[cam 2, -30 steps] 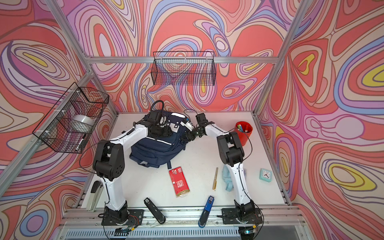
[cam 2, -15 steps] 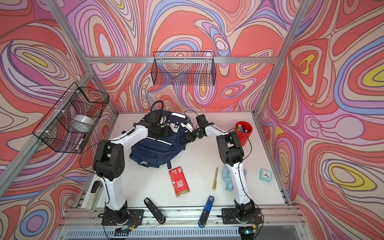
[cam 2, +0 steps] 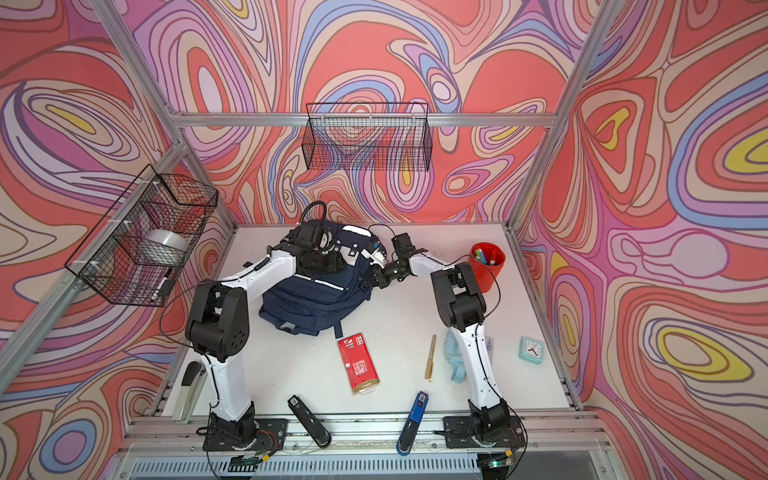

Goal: Pack the student bag

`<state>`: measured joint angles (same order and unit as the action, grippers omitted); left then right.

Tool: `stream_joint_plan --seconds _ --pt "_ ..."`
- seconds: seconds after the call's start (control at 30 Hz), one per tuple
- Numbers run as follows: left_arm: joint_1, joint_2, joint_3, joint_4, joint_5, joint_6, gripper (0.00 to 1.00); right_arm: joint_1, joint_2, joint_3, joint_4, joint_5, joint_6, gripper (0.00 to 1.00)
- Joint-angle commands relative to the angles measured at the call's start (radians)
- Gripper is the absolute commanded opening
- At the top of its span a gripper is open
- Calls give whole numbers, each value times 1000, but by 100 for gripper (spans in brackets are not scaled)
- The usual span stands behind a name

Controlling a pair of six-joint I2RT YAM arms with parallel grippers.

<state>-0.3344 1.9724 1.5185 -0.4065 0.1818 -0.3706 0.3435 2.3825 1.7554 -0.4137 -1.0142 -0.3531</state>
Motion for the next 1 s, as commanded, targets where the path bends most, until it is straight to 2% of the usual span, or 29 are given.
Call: stream_joint_plan --seconds 0.0,0.1,0.33,0.47,0.53,0.67,0.83,0.97 --pt "-9 37 -42 -54 -2 -16 67 7 -68 -59 41 87 37 0" --pt "-9 34 -43 -50 -8 -23 67 27 -93 -83 46 199 55 1" --pt "-8 36 -40 -52 -12 -21 67 90 -97 -99 75 337 52 19" --pt "-8 31 -46 -53 -13 -19 67 103 -112 -113 104 401 52 23" --pt "-9 32 -47 -54 -15 -20 67 106 -129 -135 138 409 56 20" --pt "-8 31 -47 -54 -12 -24 67 111 -149 -132 105 439 33 0" --pt "-12 23 -21 -84 -23 -54 67 185 -256 -208 113 632 10 0" --pt "4 70 16 -103 -8 -117 66 261 -328 -309 183 717 23 0"
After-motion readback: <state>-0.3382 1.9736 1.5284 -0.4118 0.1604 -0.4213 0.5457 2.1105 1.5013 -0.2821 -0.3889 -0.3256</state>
